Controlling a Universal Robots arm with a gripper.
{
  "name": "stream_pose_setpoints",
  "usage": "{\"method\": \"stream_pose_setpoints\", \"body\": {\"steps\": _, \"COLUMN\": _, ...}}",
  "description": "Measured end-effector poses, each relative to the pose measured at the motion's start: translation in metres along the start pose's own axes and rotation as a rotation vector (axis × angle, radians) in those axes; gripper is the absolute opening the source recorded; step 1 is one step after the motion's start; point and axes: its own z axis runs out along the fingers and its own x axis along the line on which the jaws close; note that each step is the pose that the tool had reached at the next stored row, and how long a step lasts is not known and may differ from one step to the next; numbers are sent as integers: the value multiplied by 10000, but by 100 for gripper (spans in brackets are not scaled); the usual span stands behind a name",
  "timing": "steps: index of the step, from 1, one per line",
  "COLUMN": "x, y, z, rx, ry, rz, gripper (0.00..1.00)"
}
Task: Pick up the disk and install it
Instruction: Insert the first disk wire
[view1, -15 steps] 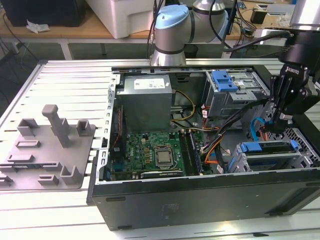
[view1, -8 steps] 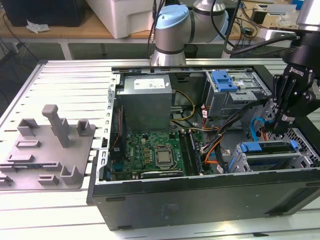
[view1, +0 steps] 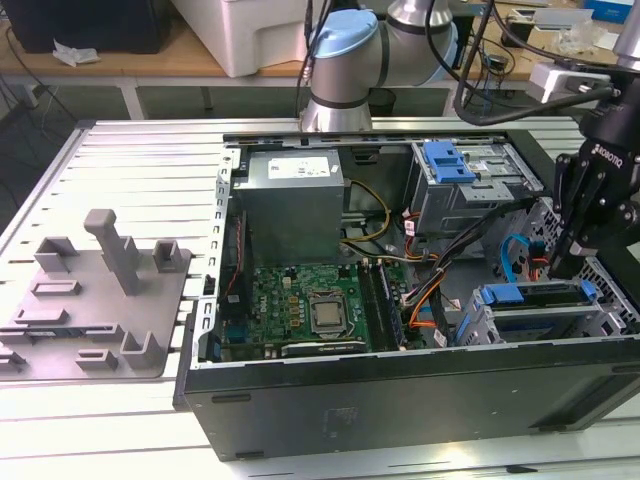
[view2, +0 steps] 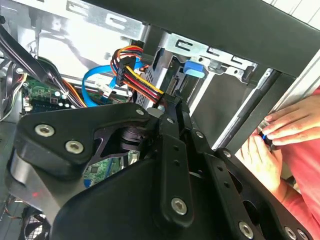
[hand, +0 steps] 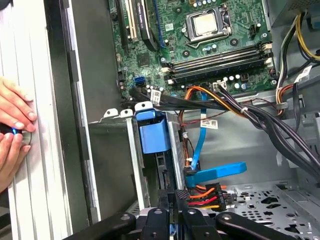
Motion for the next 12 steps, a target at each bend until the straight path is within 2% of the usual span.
{"method": "stream_pose_setpoints", "body": {"steps": 2, "x": 40, "y": 6, "z": 10, "rx": -4, "ry": -112, "rz": -7, "gripper": 16}}
{"method": "stream_pose_setpoints", "body": {"steps": 3, "x": 48, "y": 10, "z": 12, "rx": -3, "ry": -131, "rz": -8, "gripper": 16}}
{"method": "stream_pose_setpoints", "body": {"steps": 11, "x": 50, "y": 11, "z": 13, "rx": -3, "ry": -133, "rz": -11, "gripper": 16}}
{"method": "stream_pose_setpoints", "body": {"steps": 12, "x": 51, "y": 11, "z": 11, "rx": -2, "ry": -164, "rz": -32, "gripper": 16}}
